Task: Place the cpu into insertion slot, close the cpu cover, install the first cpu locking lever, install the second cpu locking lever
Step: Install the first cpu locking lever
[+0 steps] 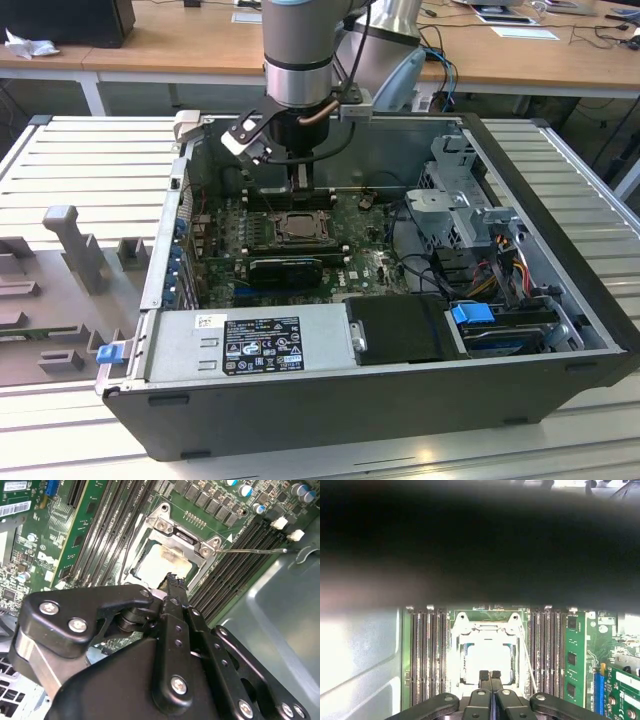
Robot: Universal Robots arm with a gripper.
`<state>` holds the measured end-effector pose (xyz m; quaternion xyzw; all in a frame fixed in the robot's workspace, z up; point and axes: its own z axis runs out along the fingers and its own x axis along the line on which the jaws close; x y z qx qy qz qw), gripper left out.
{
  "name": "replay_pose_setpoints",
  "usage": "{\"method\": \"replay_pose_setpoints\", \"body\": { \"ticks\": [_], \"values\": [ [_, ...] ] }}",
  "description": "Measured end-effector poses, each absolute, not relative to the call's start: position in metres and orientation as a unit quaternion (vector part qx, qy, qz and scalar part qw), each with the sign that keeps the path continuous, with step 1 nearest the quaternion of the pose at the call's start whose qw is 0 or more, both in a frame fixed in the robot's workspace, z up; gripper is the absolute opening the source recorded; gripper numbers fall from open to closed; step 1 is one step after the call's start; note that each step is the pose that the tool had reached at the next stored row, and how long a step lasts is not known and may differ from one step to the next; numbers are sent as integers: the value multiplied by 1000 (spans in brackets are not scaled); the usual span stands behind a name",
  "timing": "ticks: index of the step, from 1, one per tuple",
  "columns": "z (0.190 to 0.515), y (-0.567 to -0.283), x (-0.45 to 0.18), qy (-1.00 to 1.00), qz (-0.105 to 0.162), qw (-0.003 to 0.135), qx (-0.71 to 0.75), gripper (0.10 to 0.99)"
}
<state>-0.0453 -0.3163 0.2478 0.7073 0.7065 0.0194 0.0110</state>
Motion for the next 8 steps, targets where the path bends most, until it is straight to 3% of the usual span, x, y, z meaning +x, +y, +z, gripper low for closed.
{"method": "replay_pose_setpoints", "body": {
  "ticks": [8],
  "values": [
    [266,-316,-45,707,19,11,707,106]
  ]
}}
